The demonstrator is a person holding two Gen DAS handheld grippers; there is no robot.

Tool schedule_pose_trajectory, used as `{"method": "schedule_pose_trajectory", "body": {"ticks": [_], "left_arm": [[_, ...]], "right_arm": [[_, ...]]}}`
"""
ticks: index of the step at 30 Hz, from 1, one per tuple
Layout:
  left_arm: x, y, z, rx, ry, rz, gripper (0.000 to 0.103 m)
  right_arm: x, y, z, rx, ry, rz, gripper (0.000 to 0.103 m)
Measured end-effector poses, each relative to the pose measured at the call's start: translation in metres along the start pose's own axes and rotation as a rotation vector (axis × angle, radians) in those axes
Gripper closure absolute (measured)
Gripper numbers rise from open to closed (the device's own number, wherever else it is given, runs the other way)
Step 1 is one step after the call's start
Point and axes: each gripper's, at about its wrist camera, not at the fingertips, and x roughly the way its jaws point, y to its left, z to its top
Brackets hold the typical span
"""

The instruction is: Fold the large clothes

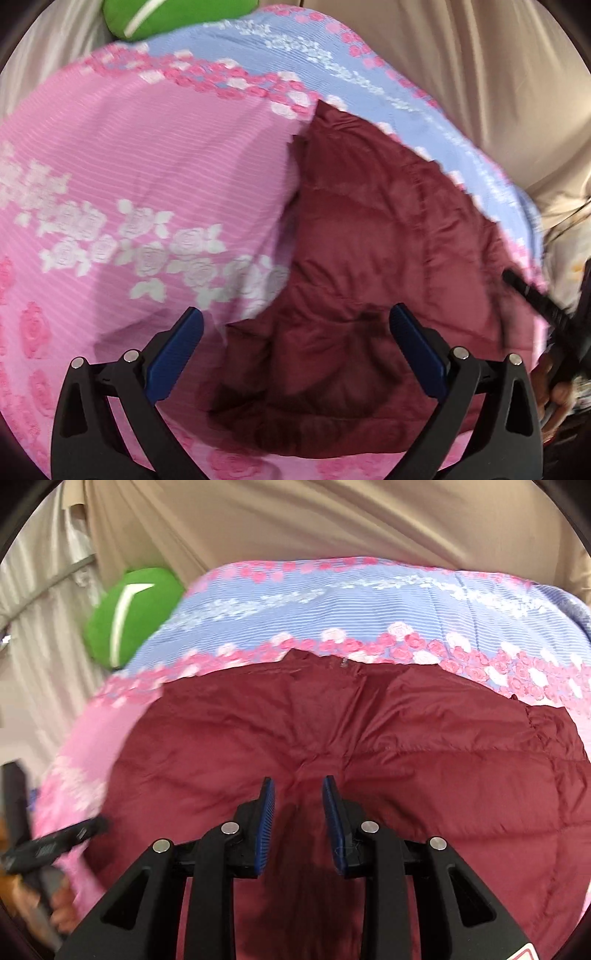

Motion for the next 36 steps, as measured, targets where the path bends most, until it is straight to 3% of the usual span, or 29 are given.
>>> {"method": "schedule_pose_trajectory", "body": {"ticks": [3,7,11,13,17,19,22,24,28,33,36], "left_arm": [[0.010,0.002,0.007,-0.036,0.035,-0.069,0.005],[0.018,-0.009,0.012,-0.012,0.037,-0.092,0.005],[0.025,-0.017,0.015,0.019,0.063,-0.149,0.006],[0.026,-0.024,0.015,0.039,0.069,-0.148,0.012],[0.025,-0.028,0.014,0.051,0.079,-0.167,0.019],[0.025,-0.028,0.015,0.064,0.080,-0.169,0.021],[0.026,-0.029,0.013,0.068,0.085,-0.182,0.023],[0.028,-0.031,0.014,0.070,0.085,-0.196,0.030],[0.026,-0.033,0.017,0.076,0.085,-0.226,0.044],[0.015,-0.046,0.024,0.092,0.081,-0.305,0.085],[-0.007,-0.072,0.027,0.159,0.027,-0.340,0.090]], "right_arm": [[0.003,0.001,-0.008,-0.002,0.094,0.081,0.075],[0.026,0.005,-0.021,-0.029,0.159,0.051,0.075],[0.036,0.006,-0.025,-0.030,0.163,0.065,0.075],[0.038,0.003,-0.024,-0.030,0.171,0.076,0.075],[0.009,-0.010,-0.016,0.016,0.120,0.134,0.075],[-0.002,-0.017,-0.011,0.017,0.095,0.117,0.075],[0.018,-0.022,-0.012,0.021,0.162,0.100,0.086],[0.036,-0.022,-0.016,0.025,0.187,0.098,0.095],[0.046,-0.023,-0.018,0.041,0.190,0.113,0.099],[0.046,-0.029,-0.021,0.050,0.194,0.129,0.100],[0.048,-0.030,-0.021,0.049,0.195,0.128,0.100]]}}
